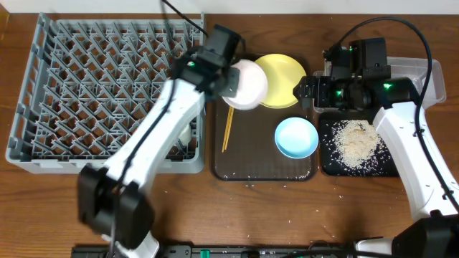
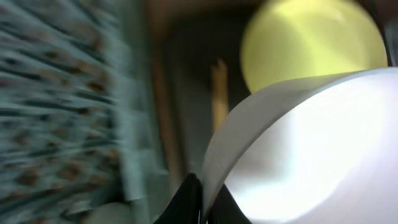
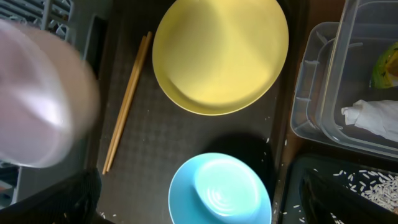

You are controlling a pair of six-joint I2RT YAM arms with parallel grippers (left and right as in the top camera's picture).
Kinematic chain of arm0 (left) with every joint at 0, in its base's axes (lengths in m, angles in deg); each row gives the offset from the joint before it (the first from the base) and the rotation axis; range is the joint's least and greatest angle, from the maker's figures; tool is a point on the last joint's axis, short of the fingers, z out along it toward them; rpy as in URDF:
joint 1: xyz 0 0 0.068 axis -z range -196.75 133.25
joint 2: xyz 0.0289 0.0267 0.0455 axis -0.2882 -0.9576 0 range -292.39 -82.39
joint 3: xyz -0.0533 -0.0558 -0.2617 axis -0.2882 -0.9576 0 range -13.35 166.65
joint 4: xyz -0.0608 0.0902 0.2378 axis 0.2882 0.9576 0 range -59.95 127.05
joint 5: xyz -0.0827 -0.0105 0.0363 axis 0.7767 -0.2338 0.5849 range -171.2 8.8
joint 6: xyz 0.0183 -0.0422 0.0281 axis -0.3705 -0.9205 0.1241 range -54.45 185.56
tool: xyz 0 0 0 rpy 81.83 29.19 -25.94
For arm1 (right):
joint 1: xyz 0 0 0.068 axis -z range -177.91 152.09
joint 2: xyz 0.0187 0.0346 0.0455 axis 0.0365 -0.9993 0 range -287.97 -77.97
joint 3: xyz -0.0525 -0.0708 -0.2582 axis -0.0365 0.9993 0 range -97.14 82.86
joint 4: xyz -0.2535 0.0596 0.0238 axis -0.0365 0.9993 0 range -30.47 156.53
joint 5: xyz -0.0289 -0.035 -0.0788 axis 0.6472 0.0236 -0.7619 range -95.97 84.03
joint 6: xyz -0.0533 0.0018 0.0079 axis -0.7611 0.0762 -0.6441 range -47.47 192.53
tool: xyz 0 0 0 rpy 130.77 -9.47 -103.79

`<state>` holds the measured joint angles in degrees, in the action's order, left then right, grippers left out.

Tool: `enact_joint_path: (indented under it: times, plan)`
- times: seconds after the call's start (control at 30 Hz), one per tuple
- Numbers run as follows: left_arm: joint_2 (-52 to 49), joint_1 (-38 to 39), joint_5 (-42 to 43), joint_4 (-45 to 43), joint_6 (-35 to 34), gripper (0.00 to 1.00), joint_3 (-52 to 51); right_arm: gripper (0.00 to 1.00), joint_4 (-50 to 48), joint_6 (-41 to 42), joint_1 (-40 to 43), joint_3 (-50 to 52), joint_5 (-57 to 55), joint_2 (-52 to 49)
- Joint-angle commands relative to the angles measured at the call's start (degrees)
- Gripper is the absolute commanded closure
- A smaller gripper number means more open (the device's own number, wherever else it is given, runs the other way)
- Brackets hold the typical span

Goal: Sort waste into correct bins and load items into the dishwasher
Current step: 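Lift the white bowl and stand it upright in the dish rack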

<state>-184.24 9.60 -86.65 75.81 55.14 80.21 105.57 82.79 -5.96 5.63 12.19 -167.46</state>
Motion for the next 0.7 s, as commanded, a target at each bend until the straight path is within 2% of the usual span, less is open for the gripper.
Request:
enact_joint_path:
  times: [0.0, 0.2, 0.37, 0.5, 0.67]
  plan:
    - [2.36, -0.28, -15.17, 0.0, 1.29, 0.92, 0.33, 0.01, 0.07, 0.39, 0.17, -0.22, -0.35, 0.72]
    - [2.8, -0.55, -40.7, -0.04, 1.84, 0.92, 0.33, 0.01, 0.07, 0.39, 0.17, -0.22, -0.35, 0.72]
    - [2.21, -2.69, -56.46, -1.27, 1.6, 0.92, 0.31, 0.01, 0.07, 0.39, 0.17, -0.22, -0.35, 0.72]
    - [0.98, -4.61, -64.52, -3.48, 1.6, 0.93, -0.02, 0.01, 0.07, 0.39, 0.17, -0.22, -0.35, 0.72]
    - [-1.6, -5.44, -66.49, -3.89, -0.42, 0.93, -1.01, 0.01, 0.07, 0.39, 0.17, -0.22, -0.35, 0.72]
